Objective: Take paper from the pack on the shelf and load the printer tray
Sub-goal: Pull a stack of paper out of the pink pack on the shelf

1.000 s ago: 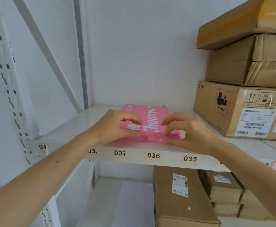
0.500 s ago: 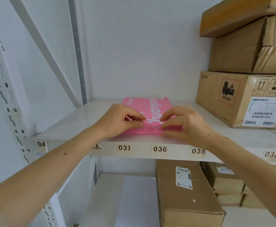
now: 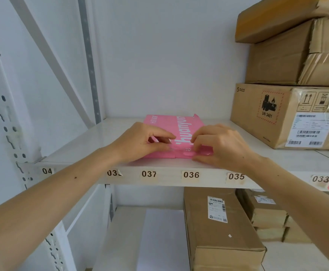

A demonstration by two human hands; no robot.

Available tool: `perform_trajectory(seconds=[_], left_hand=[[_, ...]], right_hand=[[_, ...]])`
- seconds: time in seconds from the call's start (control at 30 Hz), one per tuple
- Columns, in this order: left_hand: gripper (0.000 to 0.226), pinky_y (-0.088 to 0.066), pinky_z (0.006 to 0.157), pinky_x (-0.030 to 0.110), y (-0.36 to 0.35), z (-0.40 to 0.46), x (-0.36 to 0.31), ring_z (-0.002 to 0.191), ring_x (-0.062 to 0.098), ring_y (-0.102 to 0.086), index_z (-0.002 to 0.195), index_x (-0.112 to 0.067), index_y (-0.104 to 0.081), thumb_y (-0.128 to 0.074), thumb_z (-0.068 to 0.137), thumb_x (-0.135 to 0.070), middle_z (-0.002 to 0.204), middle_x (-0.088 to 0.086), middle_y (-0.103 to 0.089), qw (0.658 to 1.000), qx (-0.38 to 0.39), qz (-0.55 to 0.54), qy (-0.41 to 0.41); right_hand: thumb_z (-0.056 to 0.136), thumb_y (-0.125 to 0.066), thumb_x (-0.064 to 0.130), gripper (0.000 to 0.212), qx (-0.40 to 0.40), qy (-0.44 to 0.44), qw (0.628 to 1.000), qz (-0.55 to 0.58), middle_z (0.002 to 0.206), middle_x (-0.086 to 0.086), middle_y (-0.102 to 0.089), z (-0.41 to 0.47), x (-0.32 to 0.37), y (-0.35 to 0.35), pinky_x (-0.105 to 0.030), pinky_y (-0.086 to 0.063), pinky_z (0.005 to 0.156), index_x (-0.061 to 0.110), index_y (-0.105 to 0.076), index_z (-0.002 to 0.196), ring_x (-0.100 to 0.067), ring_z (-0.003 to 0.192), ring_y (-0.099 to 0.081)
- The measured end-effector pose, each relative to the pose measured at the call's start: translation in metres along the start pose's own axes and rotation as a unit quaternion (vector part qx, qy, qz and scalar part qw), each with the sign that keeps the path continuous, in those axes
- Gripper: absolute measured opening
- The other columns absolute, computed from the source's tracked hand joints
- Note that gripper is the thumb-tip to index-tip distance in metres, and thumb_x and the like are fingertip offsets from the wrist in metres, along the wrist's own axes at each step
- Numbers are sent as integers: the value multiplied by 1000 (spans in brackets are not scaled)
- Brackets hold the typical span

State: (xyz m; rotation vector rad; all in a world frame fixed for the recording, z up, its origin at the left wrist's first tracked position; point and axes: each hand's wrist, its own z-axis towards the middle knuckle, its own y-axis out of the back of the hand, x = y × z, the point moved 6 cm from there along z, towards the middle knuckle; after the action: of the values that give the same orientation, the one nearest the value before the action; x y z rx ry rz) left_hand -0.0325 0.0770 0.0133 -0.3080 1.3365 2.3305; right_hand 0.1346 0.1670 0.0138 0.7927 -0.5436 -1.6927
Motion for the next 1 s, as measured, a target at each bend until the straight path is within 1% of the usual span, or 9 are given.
perform_trajectory(seconds=[0.07,0.13,0.23,0.37,0.43,0.57,0.7,0.83,1.0], left_hand=[[39,-53,86,24,3,-7,1,96,-1,-65,118,-27,-68,-69,82,-41,109,-14,-70,998,19,53,-35],[42,-53,89,37,8,-13,5,102,3,-64,120,-36,-63,-62,81,-50,114,-17,-66,993,31,104,-53],[43,-53,89,42,17,-21,10,110,1,-60,122,-40,-56,-61,80,-52,119,-22,-62,986,30,146,-73],[43,-54,87,40,23,-29,14,109,-3,-58,122,-38,-54,-58,82,-50,123,-19,-61,978,38,184,-95],[42,-55,83,39,25,-31,13,104,-4,-58,120,-37,-51,-58,80,-49,122,-18,-62,976,41,189,-101],[36,-57,72,39,28,-33,13,97,9,-65,110,-23,-62,-68,76,-32,115,-11,-68,962,31,223,-154],[18,-57,66,32,31,-36,8,92,9,-67,93,-19,-67,-70,75,-24,111,-9,-70,944,10,258,-208],[2,-52,58,22,28,-42,6,80,7,-65,78,-17,-70,-70,79,-18,108,-7,-73,919,-6,302,-253],[27,-50,64,18,27,-44,6,79,8,-68,78,-12,-73,-54,92,-25,108,-4,-73,915,-6,312,-257]], right_hand=[[65,-81,19,16,9,12,1000,-8,89,2,-70,-4,-2,3,-38,-53,68,16,-70,76,-24,76,-67],[65,-77,15,13,16,30,999,-23,88,2,-70,-7,-3,8,-38,-53,67,16,-70,76,-24,74,-67],[65,-75,11,10,22,57,997,-47,86,2,-71,-8,-3,12,-37,-53,66,15,-70,73,-23,70,-66],[69,-74,10,6,15,99,993,-65,84,1,-72,-10,0,13,-31,-52,66,14,-70,65,-22,65,-66],[73,-71,10,7,6,115,991,-66,85,0,-74,-10,1,13,-32,-53,67,12,-71,66,-22,66,-68],[78,-67,10,8,-11,118,991,-66,83,-2,-74,-10,1,13,-37,-55,64,10,-72,72,-24,66,-68],[79,-68,10,5,-4,102,993,-57,79,-2,-72,-9,-2,15,-36,-53,62,10,-69,75,-25,59,-64],[82,-64,12,8,8,86,996,-37,78,-4,-70,-9,-5,16,-37,-53,61,8,-68,77,-27,59,-62],[87,-59,17,15,15,77,997,-5,79,-6,-68,-10,-6,19,-39,-52,59,7,-67,79,-29,60,-60]])
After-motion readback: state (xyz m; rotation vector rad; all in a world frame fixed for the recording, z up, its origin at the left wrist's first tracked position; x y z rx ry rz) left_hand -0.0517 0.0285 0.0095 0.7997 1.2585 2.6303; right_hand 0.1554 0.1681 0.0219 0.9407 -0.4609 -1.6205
